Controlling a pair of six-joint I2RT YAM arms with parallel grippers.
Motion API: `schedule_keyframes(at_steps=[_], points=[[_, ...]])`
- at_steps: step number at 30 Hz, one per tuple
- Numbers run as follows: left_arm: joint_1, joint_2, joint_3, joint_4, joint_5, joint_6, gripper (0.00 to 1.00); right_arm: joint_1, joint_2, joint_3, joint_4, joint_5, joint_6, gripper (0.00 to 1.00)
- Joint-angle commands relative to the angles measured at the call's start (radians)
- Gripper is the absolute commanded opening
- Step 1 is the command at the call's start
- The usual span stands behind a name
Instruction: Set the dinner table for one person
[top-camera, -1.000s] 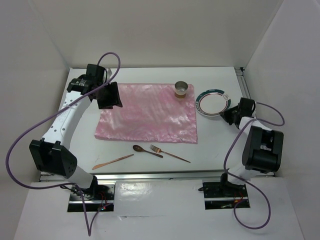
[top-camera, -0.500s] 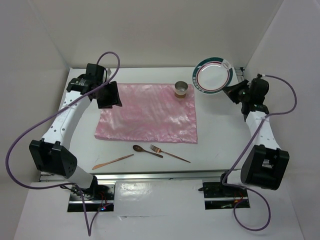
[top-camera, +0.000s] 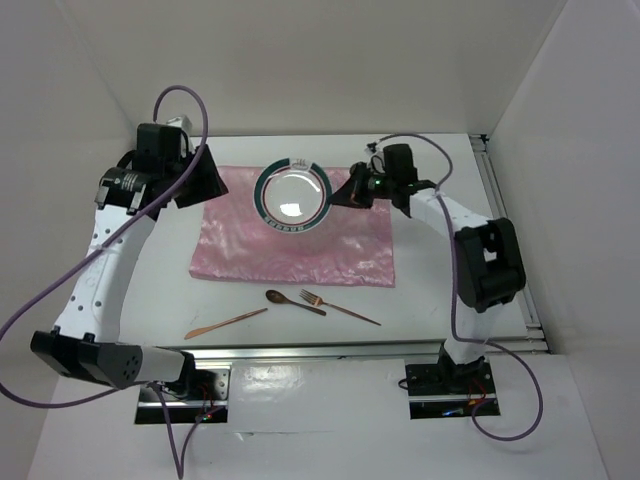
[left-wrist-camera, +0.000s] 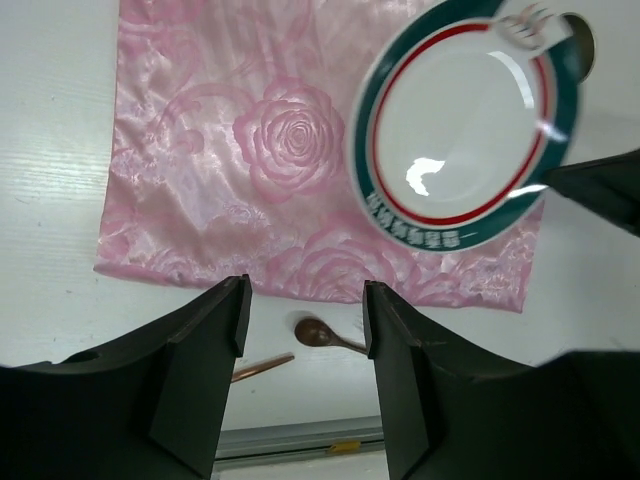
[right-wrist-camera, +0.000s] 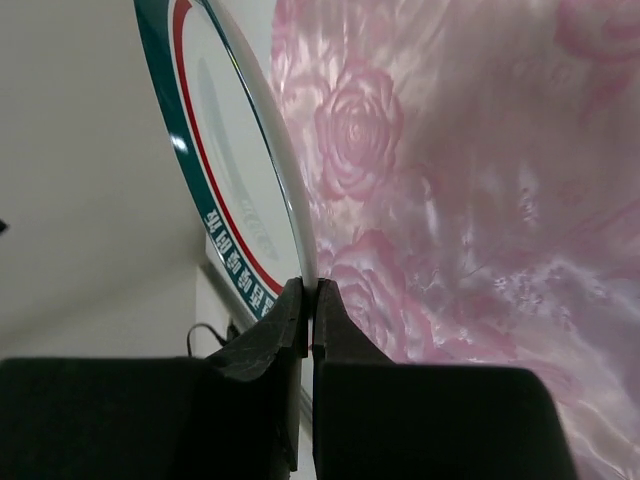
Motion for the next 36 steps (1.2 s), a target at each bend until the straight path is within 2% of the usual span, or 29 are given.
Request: schedule_keyframes(at_steps=[1,6,10,17,18,21,22,23,26,28,30,33,36], points=[[0.005,-0.032,-0.016,0.007,-0.005,-0.027,0.65,0.039,0.081,0.094,0.051,-0.083,0.015,0.0],[0.005,-0.069,-0.134,0.02,0.072,-0.074,0.64,0.086,0.228,0.158,0.039,-0.083,0.04,0.0],[-0.005,-0.109,-0.263,0.041,0.119,-0.126,0.63,0.086,0.281,0.168,0.029,-0.072,0.061,0.0],[-0.005,-0.13,-0.39,0.029,0.075,-0.188,0.63,0.097,0.338,0.187,-0.015,-0.013,0.057,0.02],[-0.005,-0.13,-0.406,0.029,0.075,-0.2,0.63,0.108,0.353,0.204,-0.027,0.016,0.047,0.12],[-0.005,-0.153,-0.454,0.029,0.075,-0.226,0.63,0.108,0.382,0.226,-0.079,0.058,0.02,0.19],[-0.005,-0.176,-0.464,0.041,0.075,-0.237,0.63,0.12,0.382,0.237,-0.09,0.07,0.006,0.26],[-0.005,-0.187,-0.473,0.041,0.075,-0.237,0.63,0.12,0.382,0.237,-0.105,0.081,0.006,0.44],[-0.005,-0.187,-0.474,0.032,0.052,-0.255,0.63,0.131,0.382,0.246,-0.136,0.128,-0.016,0.68],[-0.005,-0.175,-0.474,-0.038,0.02,-0.312,0.64,0.14,0.361,0.246,-0.153,0.159,-0.038,0.76],[-0.014,-0.175,-0.544,-0.039,0.032,-0.359,0.64,0.14,0.321,0.246,-0.182,0.2,-0.063,0.8],[-0.035,-0.222,-0.645,-0.069,0.023,-0.529,0.64,0.151,0.244,0.218,-0.196,0.238,-0.094,0.85],[-0.035,-0.264,-0.711,-0.103,0.035,-0.628,0.6,0.151,0.162,0.181,-0.196,0.247,-0.121,0.86]])
